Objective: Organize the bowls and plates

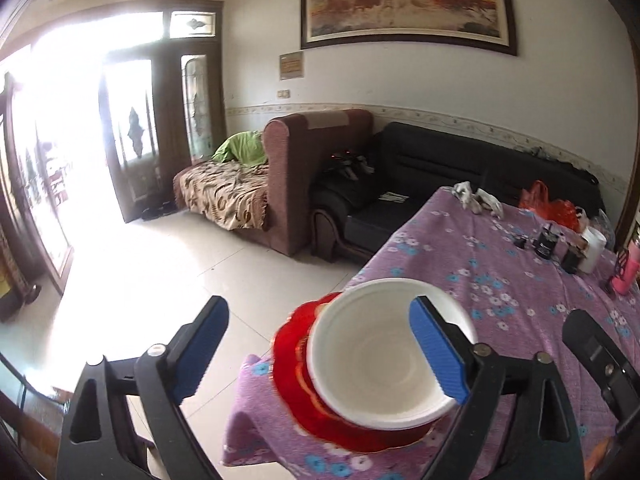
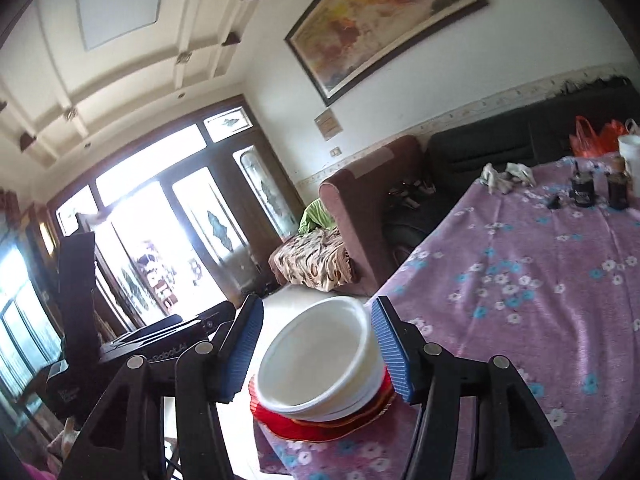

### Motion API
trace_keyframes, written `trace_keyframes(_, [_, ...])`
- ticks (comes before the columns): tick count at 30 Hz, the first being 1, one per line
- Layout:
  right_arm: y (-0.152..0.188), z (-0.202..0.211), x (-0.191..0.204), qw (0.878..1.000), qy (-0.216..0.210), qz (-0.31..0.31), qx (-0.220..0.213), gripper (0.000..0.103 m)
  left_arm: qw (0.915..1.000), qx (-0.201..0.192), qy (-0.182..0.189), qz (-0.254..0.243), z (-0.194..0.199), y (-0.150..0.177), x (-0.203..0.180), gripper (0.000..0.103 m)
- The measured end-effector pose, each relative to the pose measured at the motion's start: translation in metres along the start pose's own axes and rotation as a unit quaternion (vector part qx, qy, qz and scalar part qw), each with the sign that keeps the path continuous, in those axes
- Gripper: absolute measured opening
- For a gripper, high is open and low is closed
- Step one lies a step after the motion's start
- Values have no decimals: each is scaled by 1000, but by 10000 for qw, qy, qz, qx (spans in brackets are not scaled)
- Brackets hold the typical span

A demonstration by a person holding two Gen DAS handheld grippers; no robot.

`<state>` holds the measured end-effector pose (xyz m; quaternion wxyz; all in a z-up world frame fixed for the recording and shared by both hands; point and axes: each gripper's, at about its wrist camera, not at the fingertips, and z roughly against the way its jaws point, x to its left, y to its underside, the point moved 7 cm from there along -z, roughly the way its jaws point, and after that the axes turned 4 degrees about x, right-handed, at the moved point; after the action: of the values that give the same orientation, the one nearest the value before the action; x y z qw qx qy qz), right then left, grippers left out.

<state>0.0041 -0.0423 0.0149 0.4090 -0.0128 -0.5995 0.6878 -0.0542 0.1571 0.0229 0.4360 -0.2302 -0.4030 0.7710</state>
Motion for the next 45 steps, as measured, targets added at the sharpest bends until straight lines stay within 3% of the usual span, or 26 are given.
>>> trace_keyframes(7, [12,-9,29,9993,94,361,36,61,9995,23,229,203,1,8,19,95])
trace_keyframes(29, [20,-22,31,9989,241,378,143,61,9985,42,492,244,-2,12,25,95])
trace_keyframes(39, [21,-22,20,9987,429,234,135,61,9902,381,1266,448,-18,10,45,95])
trace_keyframes(45, [26,-27,26,9986,392,300,203,61,9917,443,1153,367,-21,12,43,95])
